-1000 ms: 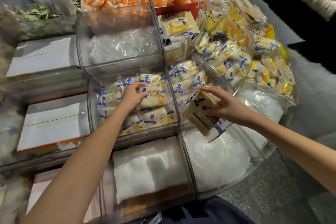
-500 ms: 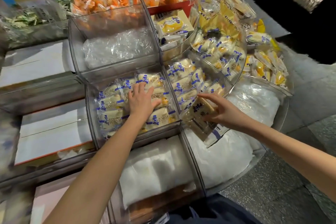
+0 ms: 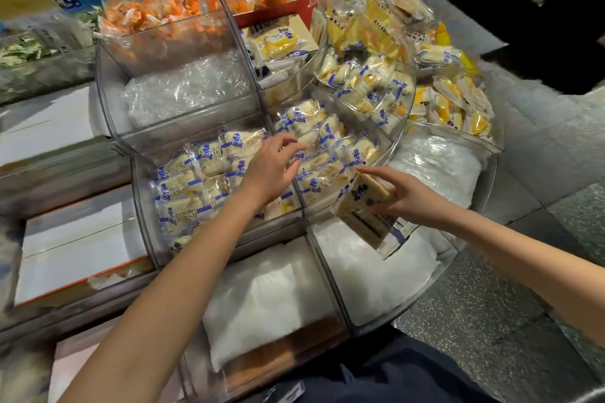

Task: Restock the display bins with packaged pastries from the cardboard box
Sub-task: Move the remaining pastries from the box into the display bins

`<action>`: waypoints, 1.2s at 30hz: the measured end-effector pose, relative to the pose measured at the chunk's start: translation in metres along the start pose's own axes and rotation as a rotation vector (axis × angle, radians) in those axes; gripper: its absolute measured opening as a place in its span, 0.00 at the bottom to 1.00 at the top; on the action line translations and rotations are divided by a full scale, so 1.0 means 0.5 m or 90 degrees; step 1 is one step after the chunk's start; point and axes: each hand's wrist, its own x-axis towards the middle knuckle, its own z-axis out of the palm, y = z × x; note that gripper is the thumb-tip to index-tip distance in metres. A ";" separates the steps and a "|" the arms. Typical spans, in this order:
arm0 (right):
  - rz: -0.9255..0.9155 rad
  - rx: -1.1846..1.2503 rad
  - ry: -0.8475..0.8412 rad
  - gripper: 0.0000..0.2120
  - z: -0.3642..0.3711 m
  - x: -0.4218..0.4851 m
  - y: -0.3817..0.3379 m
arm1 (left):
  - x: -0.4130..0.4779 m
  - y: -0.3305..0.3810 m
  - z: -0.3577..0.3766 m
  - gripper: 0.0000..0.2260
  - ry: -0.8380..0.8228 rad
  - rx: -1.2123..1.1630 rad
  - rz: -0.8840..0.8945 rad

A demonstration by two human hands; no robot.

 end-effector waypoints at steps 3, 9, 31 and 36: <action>0.001 -0.002 0.000 0.37 -0.045 0.011 0.029 | 0.002 0.036 0.019 0.12 0.031 0.027 0.055; -0.039 -0.082 -0.009 0.36 -0.174 0.070 0.127 | 0.053 0.109 0.092 0.18 0.005 -0.012 -0.017; -0.516 -0.555 -0.318 0.41 -0.369 0.368 0.366 | 0.095 0.310 0.295 0.11 0.211 -0.043 -0.411; -0.666 -0.597 -0.148 0.32 -0.349 0.368 0.399 | 0.074 0.333 0.319 0.12 0.201 -0.027 -0.459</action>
